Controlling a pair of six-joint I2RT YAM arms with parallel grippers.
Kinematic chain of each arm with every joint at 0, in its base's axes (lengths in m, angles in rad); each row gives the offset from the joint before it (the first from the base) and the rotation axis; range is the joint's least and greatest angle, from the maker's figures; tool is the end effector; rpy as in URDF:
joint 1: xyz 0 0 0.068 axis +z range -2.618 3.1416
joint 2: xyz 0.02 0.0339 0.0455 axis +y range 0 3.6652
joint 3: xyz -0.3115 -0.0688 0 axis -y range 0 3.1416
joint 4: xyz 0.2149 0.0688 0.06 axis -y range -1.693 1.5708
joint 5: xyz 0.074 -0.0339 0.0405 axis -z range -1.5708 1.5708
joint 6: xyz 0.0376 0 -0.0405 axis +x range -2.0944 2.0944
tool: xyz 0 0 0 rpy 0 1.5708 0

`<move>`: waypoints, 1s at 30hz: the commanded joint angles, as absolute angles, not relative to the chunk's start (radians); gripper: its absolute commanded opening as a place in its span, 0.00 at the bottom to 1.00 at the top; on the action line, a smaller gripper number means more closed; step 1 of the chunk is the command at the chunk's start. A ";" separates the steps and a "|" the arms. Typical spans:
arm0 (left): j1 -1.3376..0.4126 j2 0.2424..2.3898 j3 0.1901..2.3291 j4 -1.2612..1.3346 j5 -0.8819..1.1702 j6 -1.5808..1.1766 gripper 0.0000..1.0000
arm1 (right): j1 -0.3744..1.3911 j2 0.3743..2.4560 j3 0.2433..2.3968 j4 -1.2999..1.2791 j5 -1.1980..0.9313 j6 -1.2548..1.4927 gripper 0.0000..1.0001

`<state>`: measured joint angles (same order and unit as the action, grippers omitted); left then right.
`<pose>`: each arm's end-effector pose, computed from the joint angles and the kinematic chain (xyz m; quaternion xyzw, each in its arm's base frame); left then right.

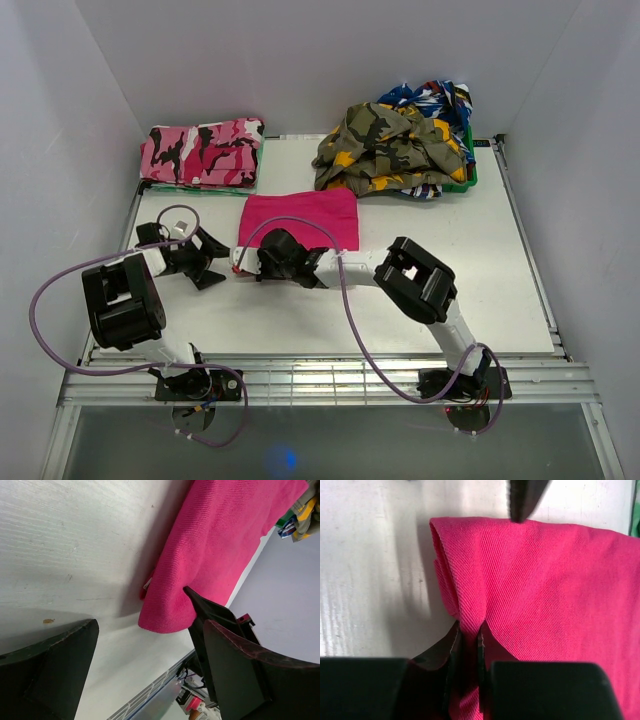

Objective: Fold and stack the trousers
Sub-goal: Neatly place the folded trousers to the corner

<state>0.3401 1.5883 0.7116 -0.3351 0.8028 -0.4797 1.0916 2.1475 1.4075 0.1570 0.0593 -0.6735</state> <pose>0.2392 0.0560 0.2044 -0.2970 0.8585 -0.3950 0.1371 0.2243 0.4268 0.2126 -0.6708 0.5699 0.0728 0.4690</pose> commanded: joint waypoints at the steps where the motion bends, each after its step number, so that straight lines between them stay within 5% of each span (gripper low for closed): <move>1: 0.338 1.605 0.678 -0.308 0.778 -0.494 0.98 | 1.032 2.122 1.431 0.117 -0.050 -0.588 0.08; 11: 0.229 1.611 0.661 -0.186 0.739 -0.606 0.98 | 1.008 2.010 1.448 0.087 -0.288 -0.470 0.08; 22: 0.160 1.678 0.640 -0.081 0.784 -0.684 0.98 | 1.008 2.026 1.471 0.078 -0.308 -0.442 0.08; 30: 0.158 1.672 0.598 -0.051 0.833 -0.729 0.66 | 1.008 2.089 1.564 0.092 -0.276 -0.407 0.08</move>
